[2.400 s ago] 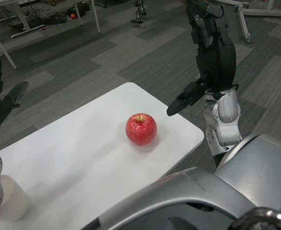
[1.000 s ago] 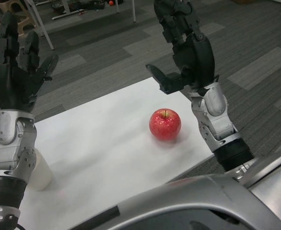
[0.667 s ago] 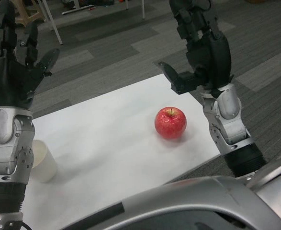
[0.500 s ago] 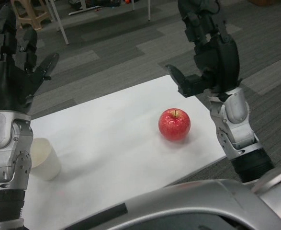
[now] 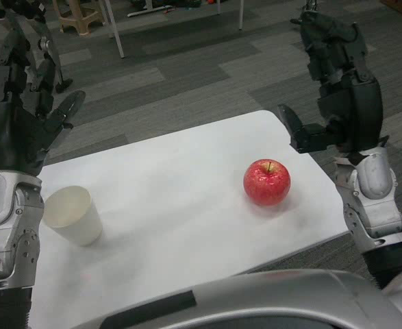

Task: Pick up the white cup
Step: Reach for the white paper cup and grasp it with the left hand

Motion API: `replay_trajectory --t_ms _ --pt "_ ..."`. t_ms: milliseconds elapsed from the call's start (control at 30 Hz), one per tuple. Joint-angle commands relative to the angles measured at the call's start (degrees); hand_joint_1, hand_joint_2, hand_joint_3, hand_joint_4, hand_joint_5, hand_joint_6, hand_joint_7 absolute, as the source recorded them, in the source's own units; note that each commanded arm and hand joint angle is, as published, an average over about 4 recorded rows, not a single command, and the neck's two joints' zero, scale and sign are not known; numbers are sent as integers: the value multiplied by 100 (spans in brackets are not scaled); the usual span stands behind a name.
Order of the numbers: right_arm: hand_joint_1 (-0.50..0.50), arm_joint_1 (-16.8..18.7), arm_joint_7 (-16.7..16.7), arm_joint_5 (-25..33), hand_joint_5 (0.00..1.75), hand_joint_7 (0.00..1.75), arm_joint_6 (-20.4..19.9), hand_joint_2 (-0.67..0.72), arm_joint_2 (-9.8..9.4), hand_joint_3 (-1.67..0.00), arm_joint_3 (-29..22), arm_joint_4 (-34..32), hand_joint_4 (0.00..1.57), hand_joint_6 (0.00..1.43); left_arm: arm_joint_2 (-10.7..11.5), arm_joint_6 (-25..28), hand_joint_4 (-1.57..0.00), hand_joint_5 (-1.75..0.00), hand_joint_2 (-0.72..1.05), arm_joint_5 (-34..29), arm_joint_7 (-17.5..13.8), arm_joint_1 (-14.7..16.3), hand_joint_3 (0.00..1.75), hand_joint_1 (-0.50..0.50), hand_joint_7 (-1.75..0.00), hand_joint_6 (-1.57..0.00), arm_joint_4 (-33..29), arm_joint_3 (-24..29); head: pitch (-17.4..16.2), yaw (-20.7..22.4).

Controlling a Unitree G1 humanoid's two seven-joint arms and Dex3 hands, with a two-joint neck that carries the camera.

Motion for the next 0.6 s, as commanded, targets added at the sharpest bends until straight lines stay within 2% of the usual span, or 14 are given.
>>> replay_trajectory --t_ms 33,233,267,367,433,567,600 --pt "-38 108 -25 65 10 70 28 -22 -136 -119 -59 47 0 0 157 80 0 -31 105 22 10 239 9 -50 -21 0 -221 152 -64 228" --pt "-38 117 -25 69 10 70 24 -19 -127 -119 -63 196 0 0 165 89 0 -31 105 14 -30 590 9 -50 -21 0 -379 385 -192 1129" --pt "-38 115 -25 69 10 70 24 -19 -119 -119 -59 223 0 0 163 89 0 -31 105 11 -54 667 9 -50 -21 0 -395 448 -232 1396" --pt "-38 99 -25 65 10 66 24 -22 -114 -119 -32 280 0 0 161 89 0 -31 98 5 -122 872 9 -50 -21 0 -423 626 -353 2062" --pt "-38 77 -25 65 10 68 24 -22 -141 -119 7 311 0 0 161 89 0 -31 96 0 -161 973 9 -50 -21 0 -428 719 -385 2280" --pt "-38 5 -25 65 10 66 24 -22 -191 -119 172 447 0 0 143 62 0 -31 96 -4 -263 1274 9 -50 -21 0 -428 866 -636 3653" --pt "-38 -10 -25 65 10 68 24 -22 -198 -119 205 473 0 0 135 45 0 -31 96 -4 -276 1333 9 -50 -21 0 -428 890 -654 3847"
